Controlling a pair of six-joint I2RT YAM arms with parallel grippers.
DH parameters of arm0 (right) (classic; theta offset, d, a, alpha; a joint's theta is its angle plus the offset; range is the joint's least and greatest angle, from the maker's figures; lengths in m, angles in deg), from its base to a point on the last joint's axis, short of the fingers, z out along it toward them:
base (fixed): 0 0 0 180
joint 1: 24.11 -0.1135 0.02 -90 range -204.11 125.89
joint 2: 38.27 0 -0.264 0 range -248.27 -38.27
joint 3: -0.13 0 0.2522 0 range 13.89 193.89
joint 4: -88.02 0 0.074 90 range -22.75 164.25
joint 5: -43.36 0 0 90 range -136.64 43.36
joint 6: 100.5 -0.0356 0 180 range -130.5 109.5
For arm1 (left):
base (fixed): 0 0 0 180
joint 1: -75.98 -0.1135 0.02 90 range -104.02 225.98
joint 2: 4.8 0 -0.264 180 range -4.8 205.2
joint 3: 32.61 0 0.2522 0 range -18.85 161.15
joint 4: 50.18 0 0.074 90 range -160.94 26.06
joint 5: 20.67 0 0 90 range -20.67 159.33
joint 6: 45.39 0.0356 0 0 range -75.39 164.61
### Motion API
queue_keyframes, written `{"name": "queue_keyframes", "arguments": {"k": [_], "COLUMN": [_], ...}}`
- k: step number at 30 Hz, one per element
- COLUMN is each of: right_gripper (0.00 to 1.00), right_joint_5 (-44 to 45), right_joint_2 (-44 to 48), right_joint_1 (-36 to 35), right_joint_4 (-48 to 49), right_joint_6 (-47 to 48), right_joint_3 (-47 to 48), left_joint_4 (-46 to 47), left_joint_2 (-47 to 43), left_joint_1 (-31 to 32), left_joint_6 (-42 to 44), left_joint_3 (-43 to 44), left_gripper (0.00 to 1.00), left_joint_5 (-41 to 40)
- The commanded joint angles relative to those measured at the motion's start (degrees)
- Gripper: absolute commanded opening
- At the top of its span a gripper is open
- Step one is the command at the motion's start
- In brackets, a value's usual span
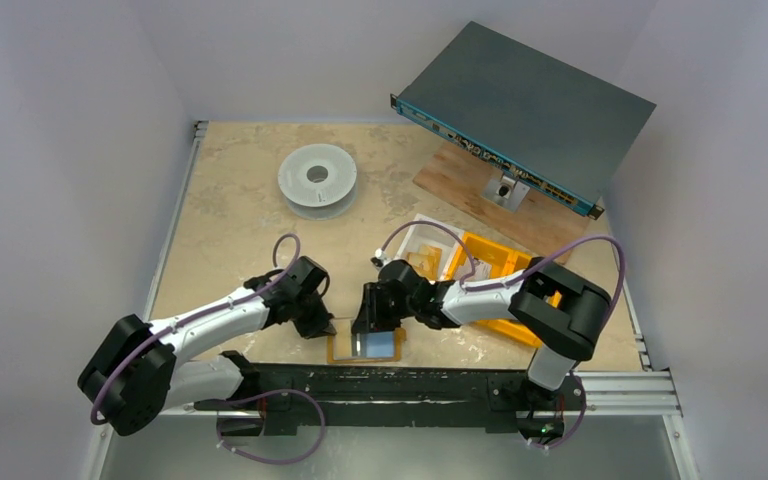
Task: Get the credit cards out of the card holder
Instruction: Remove the credit card from the card holder.
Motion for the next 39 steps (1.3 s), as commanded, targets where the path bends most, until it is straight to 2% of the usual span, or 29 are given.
{"name": "queue_keyframes", "arguments": {"k": [1,12,17,21,29,39], "right_gripper": [0.24,0.09,0.07,0.00,0.00,0.00], "right_joint_5": [-3.19,-7.01,-8.13,-6.20,1.92,5.67], "right_joint_2": [3.25,1.49,-0.14,-1.42,-0.60,1.56], "right_joint_1": [0.19,0.47,0.45,0.55,0.73,0.99], "right_joint_4": [7.75,14.96,15.96,11.18,-2.83,-6.23], "right_joint_6": [-2.86,-5.65,-5.42,-3.36,1.07,1.95], "right_joint_3": [-2.27,-2.85,-0.73,2.31,6.93,3.82], "left_joint_4": [-0.59,-2.37,-3.57,-5.49,-9.25,-9.05], "left_joint_2": [2.74,1.21,0.30,-0.53,-0.37,3.33], "left_joint_1": [1.16,1.12,1.15,0.68,-2.16,-2.91], "left_joint_6": [-1.67,-1.72,-1.39,-0.71,1.56,2.48], "left_joint_3": [-2.45,-1.88,-1.36,-0.65,0.53,1.55], "left_gripper": [0.00,0.00,0.00,0.00,0.00,0.00], "left_joint_5": [0.64,-0.18,-1.12,-2.48,-6.40,-6.39]}}
